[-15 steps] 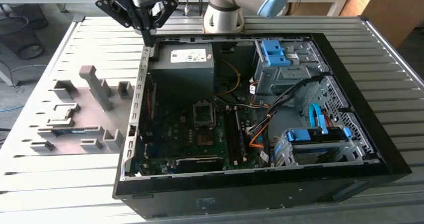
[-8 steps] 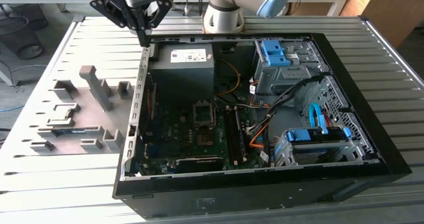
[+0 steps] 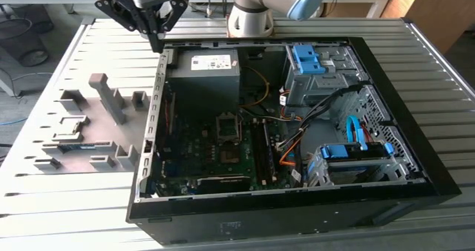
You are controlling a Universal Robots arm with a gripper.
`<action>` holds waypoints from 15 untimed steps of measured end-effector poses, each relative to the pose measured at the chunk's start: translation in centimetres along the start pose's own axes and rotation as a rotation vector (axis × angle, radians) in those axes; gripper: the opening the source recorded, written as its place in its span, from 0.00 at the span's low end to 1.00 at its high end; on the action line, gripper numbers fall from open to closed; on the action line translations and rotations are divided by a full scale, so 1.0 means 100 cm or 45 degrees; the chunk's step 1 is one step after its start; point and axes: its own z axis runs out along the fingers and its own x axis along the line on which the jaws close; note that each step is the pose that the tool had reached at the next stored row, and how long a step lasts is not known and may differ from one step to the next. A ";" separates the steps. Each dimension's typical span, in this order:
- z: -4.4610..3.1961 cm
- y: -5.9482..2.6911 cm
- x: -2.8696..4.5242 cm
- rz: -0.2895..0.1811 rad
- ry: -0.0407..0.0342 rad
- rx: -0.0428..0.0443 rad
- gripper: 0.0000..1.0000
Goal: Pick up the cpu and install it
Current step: 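Reach for the cpu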
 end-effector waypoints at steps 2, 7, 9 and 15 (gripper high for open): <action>0.0000 -0.0001 0.0021 0.000 0.0000 0.000 0.10; -0.0002 -0.0005 0.0073 0.000 0.0000 0.000 0.10; -0.0002 -0.0008 0.0101 0.000 0.0000 0.000 0.10; -0.0004 -0.0016 0.0207 0.000 0.0001 0.000 0.10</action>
